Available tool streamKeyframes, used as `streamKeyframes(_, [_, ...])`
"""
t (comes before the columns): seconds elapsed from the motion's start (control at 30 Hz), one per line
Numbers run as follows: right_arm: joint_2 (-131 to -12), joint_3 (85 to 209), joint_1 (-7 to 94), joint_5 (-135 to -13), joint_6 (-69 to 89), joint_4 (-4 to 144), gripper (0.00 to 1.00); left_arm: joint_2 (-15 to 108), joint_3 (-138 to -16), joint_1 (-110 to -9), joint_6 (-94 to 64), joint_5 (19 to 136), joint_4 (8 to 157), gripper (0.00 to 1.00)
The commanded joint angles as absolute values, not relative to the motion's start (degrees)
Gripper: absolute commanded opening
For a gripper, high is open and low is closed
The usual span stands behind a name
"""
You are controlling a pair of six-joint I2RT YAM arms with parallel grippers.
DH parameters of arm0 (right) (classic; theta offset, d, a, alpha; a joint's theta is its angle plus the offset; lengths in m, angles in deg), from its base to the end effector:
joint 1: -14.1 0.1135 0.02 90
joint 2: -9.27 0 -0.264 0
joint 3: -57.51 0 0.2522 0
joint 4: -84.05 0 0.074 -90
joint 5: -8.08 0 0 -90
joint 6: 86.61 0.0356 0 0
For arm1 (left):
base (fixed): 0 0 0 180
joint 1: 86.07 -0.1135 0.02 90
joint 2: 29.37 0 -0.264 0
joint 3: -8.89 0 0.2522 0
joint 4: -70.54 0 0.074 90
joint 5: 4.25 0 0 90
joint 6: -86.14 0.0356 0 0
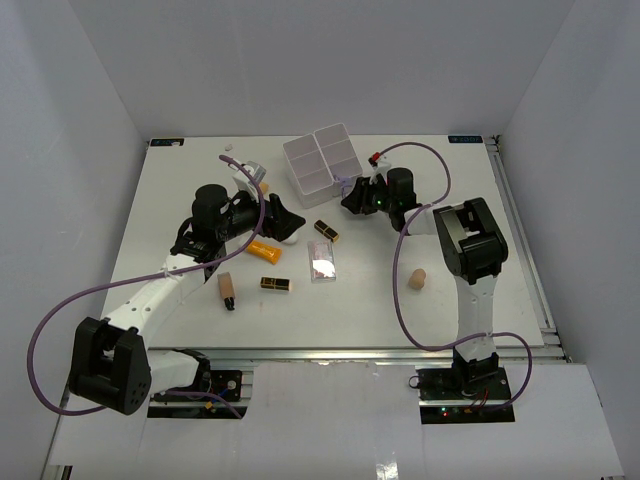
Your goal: Organize the makeup
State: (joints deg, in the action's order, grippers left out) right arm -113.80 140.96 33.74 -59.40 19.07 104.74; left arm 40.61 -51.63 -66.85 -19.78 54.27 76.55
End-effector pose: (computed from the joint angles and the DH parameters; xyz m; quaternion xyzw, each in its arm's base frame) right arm 0.4281 0.1673 0.1392 -0.1410 0.7937 0.3243 0.4949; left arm 0.2573 -0.1094 0.2923 0.1862 0.7610 -0.3817 0.4904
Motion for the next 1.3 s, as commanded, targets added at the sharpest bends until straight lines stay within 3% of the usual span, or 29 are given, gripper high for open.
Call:
streamKeyframes(0.0, [-114.53, 143.75, 33.96, -59.71, 21.97, 109.84, 0.48, 40.67, -52.77, -67.09, -19.68, 52.78, 75.86, 0.98])
streamKeyframes(0.53, [-117.28, 147.45, 34.23, -62.69, 21.53, 109.12, 0.39, 41.28, -52.94, -67.09, -19.59, 52.29, 75.86, 0.98])
streamKeyframes(0.93, [-115.19, 147.38, 34.15, -63.90, 17.42, 106.43, 0.20, 41.21, -52.95, -67.09, -19.59, 52.18, 75.86, 0.98])
streamKeyframes(1.27, [-109.85, 150.23, 33.59, -64.20, 14.92, 98.58, 0.15, 40.22, -52.95, -67.09, -19.77, 51.54, 75.77, 0.98])
